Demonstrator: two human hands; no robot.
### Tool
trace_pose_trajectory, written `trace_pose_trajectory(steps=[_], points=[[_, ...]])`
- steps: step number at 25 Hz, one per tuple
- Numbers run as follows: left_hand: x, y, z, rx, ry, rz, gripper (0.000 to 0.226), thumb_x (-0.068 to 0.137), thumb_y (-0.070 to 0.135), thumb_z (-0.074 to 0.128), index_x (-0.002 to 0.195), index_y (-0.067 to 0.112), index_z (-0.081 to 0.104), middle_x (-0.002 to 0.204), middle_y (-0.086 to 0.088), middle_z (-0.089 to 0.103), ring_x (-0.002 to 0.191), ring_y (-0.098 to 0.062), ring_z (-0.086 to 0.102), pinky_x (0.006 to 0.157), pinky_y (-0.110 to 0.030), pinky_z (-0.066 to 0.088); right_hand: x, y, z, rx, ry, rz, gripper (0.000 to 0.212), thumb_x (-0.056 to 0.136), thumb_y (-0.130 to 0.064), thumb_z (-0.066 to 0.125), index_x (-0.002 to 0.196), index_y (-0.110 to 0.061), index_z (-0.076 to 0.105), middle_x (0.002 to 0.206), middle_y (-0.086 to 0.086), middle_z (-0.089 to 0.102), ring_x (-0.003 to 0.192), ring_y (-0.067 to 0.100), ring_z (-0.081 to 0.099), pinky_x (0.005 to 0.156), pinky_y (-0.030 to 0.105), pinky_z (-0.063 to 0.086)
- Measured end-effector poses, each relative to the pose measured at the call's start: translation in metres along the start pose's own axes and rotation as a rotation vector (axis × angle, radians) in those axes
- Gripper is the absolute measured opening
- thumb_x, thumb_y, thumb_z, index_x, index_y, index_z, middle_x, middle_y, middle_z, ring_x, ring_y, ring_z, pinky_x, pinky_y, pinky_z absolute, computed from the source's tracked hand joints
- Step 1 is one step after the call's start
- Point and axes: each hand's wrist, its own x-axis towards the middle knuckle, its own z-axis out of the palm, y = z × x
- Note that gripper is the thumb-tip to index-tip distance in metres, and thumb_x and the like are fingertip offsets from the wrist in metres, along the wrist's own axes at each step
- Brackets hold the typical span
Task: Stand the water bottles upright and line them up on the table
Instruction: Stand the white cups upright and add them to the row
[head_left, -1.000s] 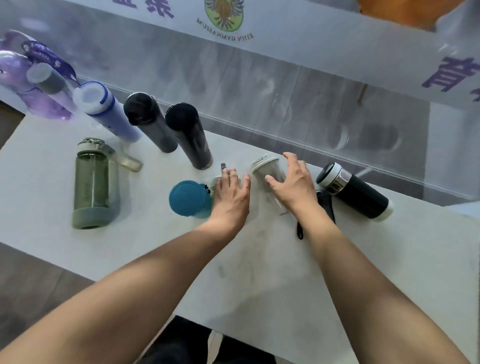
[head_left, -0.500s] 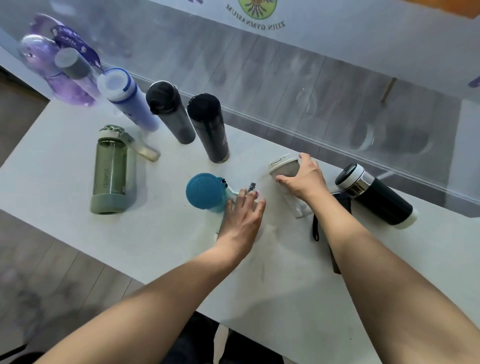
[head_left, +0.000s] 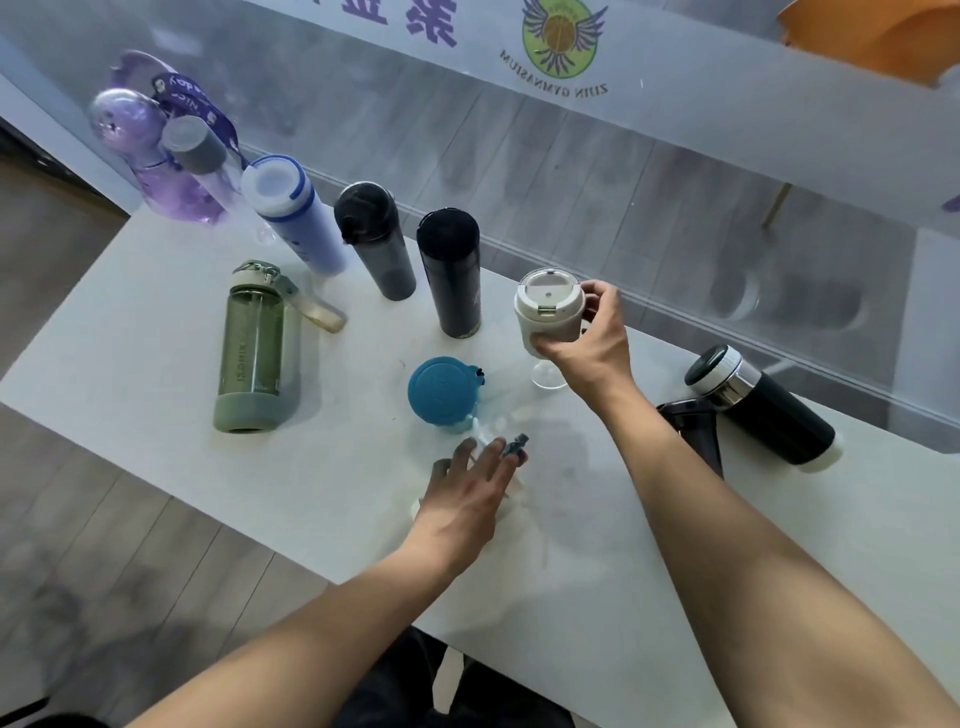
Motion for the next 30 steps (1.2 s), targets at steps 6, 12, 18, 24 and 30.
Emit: trace_pose_trajectory(steps=[6, 12, 18, 24, 30], points=[[-0.002, -0.007, 0.001, -0.027, -0.001, 0.0, 0.086, 0.079, 0.003, 0.062, 0.149, 0.033, 0.022, 0.163, 0.002, 0.015, 0.143, -0.033, 0.024, 0.107, -0.039, 0.034, -0.008, 0.012, 0.009, 0.045, 0.052, -0.042, 0.095, 0.062, -0.03, 0.09, 0.145, -0.023, 0.044, 0.131, -0.002, 0.045, 0.121, 0.012, 0.053, 0.106, 0.032, 0.048], [-0.005, -0.01, -0.003, -0.089, -0.023, -0.019, 0.088, 0.078, 0.006, 0.064, 0.15, 0.037, 0.023, 0.163, -0.008, 0.009, 0.143, -0.031, 0.022, 0.109, -0.037, 0.033, -0.017, 0.02, 0.007, 0.14, 0.025, -0.038, 0.083, 0.07, -0.023, 0.09, 0.137, -0.026, 0.043, 0.128, -0.02, 0.054, 0.116, 0.012, 0.059, 0.101, 0.039, 0.053], [-0.005, -0.012, -0.003, -0.126, -0.028, -0.041, 0.09, 0.077, 0.008, 0.068, 0.146, 0.045, 0.024, 0.162, -0.012, 0.011, 0.137, -0.032, 0.031, 0.105, -0.036, 0.041, -0.006, 0.012, 0.013, 0.063, 0.023, -0.051, 0.084, 0.069, -0.027, 0.09, 0.138, -0.026, 0.042, 0.13, -0.013, 0.055, 0.11, 0.01, 0.059, 0.098, 0.036, 0.052], [-0.008, -0.013, -0.003, -0.113, -0.001, -0.033, 0.092, 0.077, 0.008, 0.066, 0.146, 0.045, 0.018, 0.159, -0.011, 0.021, 0.135, -0.031, 0.034, 0.103, -0.035, 0.042, -0.014, 0.016, 0.014, 0.013, 0.029, -0.047, 0.084, 0.068, -0.036, 0.089, 0.136, -0.031, 0.04, 0.131, -0.01, 0.055, 0.112, 0.015, 0.059, 0.097, 0.039, 0.052], [-0.01, -0.016, -0.001, -0.056, -0.024, -0.039, 0.089, 0.08, 0.016, 0.065, 0.151, 0.039, 0.016, 0.161, -0.006, 0.019, 0.131, -0.032, 0.039, 0.101, -0.039, 0.038, -0.039, 0.011, -0.001, -0.098, -0.073, 0.19, 0.096, 0.076, -0.034, 0.086, 0.151, -0.028, 0.026, 0.145, 0.01, 0.046, 0.134, 0.021, 0.046, 0.11, 0.036, 0.041]])
